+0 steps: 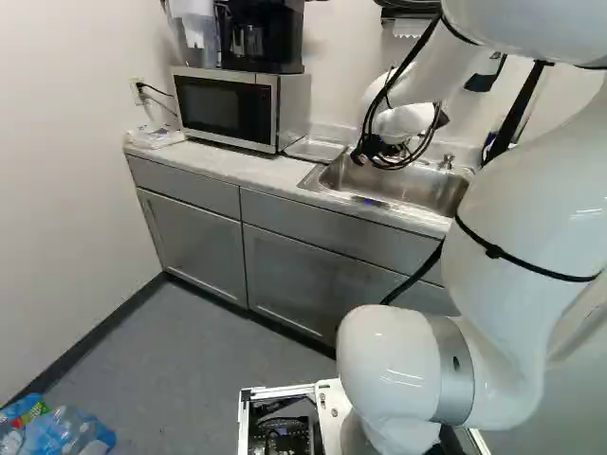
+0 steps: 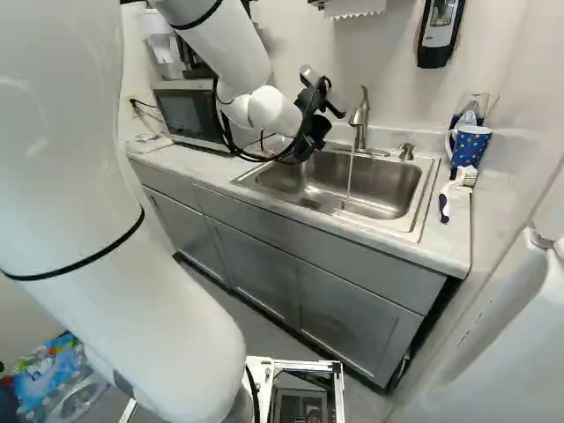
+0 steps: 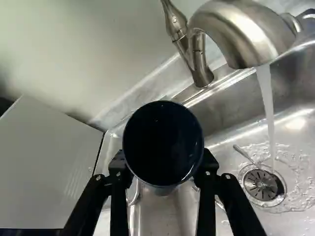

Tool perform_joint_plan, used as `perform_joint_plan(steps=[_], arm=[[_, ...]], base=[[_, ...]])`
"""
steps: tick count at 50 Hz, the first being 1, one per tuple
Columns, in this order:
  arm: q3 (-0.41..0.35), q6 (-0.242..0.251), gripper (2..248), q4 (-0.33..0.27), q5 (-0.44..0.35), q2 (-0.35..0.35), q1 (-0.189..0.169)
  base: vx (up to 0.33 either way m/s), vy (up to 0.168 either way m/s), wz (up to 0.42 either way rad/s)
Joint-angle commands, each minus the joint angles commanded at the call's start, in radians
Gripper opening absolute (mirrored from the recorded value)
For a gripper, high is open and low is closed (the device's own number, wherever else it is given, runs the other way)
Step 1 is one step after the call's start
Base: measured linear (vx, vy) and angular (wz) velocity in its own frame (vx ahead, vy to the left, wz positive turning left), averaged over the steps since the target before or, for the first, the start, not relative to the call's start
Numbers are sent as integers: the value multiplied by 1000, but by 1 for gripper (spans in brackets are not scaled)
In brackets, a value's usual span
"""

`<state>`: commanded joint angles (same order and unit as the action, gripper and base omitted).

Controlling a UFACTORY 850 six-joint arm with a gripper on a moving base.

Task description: Rinse the cup and place it in the tray

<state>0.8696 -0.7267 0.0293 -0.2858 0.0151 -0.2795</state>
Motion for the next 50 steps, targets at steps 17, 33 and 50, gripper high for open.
perform_joint_plan(steps=[17, 33, 50], arm=[[0, -179, 126, 0, 0, 0, 0], [0, -347, 126, 0, 0, 0, 0], [0, -526, 126, 0, 0, 0, 0]], base=[[0, 0, 0], [0, 0, 0], [0, 0, 0]])
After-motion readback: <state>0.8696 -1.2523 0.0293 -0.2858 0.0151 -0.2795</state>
